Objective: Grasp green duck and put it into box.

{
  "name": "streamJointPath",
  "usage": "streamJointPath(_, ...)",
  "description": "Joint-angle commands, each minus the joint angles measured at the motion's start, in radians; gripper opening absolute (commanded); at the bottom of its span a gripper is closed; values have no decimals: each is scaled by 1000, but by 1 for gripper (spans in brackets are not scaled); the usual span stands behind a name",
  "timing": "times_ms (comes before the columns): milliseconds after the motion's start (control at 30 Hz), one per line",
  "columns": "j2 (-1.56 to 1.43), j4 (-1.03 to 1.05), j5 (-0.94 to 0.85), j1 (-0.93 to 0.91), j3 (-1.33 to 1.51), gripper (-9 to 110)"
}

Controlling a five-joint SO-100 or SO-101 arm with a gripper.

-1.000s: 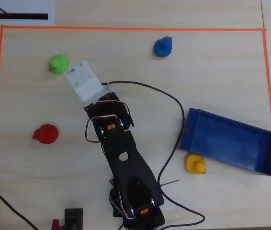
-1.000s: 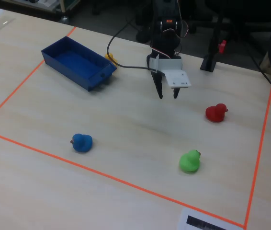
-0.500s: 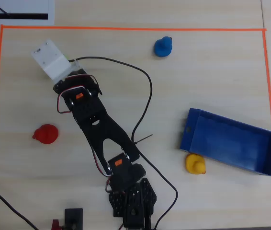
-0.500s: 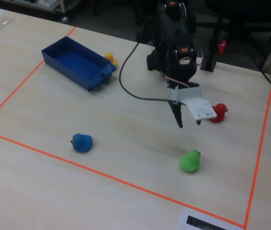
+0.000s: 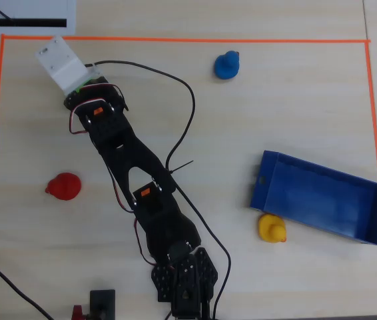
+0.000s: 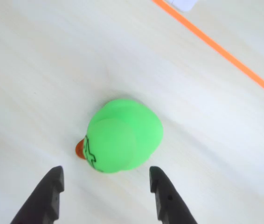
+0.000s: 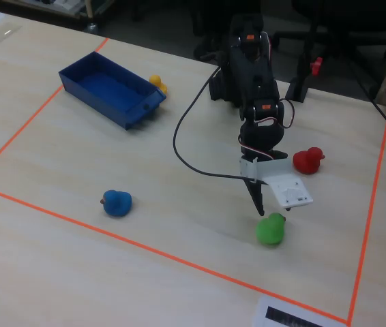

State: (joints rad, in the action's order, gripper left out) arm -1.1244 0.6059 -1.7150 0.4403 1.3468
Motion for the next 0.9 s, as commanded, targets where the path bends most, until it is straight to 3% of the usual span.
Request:
streamJointPath(0,5,-28,2,-26,-58,25)
streamJointPath(867,127,-26,12,18,-196,26)
